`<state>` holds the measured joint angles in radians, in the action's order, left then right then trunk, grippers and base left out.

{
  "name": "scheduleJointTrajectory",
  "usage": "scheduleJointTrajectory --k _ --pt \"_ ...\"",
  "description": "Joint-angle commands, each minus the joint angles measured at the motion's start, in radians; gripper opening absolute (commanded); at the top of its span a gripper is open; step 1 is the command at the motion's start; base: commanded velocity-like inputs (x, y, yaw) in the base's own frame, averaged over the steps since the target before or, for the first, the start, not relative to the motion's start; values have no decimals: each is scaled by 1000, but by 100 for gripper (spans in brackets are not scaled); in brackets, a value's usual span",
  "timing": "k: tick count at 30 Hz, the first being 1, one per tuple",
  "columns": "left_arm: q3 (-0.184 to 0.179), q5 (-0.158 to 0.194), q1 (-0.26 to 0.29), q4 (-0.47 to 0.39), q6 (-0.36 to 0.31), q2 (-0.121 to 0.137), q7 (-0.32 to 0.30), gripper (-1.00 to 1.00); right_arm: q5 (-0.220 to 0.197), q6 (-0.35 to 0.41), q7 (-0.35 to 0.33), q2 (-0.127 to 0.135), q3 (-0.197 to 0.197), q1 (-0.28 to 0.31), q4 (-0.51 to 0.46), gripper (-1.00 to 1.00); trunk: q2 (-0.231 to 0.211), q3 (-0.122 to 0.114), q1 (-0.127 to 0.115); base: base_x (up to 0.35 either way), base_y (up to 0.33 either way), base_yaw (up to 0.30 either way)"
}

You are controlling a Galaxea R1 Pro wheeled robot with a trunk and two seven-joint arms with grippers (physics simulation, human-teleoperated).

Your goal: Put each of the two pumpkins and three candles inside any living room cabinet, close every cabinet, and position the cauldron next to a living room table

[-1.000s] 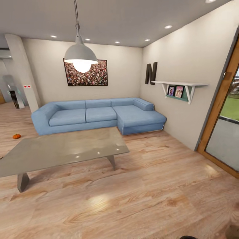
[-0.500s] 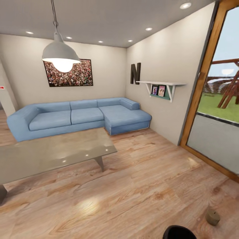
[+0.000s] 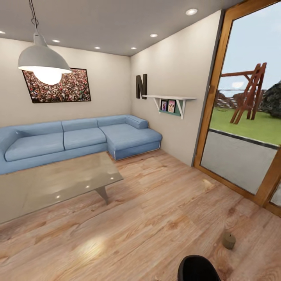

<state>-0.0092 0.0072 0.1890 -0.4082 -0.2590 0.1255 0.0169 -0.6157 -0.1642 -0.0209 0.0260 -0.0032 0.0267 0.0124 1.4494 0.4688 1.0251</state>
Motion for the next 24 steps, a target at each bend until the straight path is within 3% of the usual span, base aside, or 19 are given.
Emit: scheduleJointTrajectory --k 1,6,11,13,15,16,17,18,20,24 --pt "-1 2 2 -52 -52 -1 1 100 -8 -1 -2 11 0 1 1 100 1 1 0 0 0 -279" --pt "-1 4 7 -314 -287 -8 -6 100 -51 59 -2 97 -1 1 0 100 1 1 0 0 0 -279" --pt "-2 9 9 -487 -397 -15 -8 100 -141 153 -3 172 0 1 -10 100 1 1 0 0 0 -279" --pt "-3 12 18 -557 -445 -35 -8 100 -166 213 -2 199 0 1 -68 100 1 1 0 0 0 -279" --pt "-5 8 32 -586 -469 -71 -5 100 -175 295 -2 211 0 1 -180 100 1 1 0 0 0 -279" --pt "-8 3 43 -595 -476 -96 -2 100 -178 358 1 214 0 1 -287 100 1 1 0 0 0 -279" --pt "-9 1 48 -598 -478 -103 -1 100 -178 379 3 215 0 1 -328 100 1 1 0 0 0 -279" --pt "-11 -4 65 -602 -487 -118 0 100 -179 440 9 217 -1 1 -458 100 1 1 0 0 0 -277" --pt "-12 -7 83 -604 -505 -126 1 100 -178 501 31 217 -15 1 -572 100 1 1 0 0 0 -274" --pt "-14 -8 123 -627 -570 -137 0 100 -169 627 174 217 -77 1 -795 100 1 1 0 0 0 -259"
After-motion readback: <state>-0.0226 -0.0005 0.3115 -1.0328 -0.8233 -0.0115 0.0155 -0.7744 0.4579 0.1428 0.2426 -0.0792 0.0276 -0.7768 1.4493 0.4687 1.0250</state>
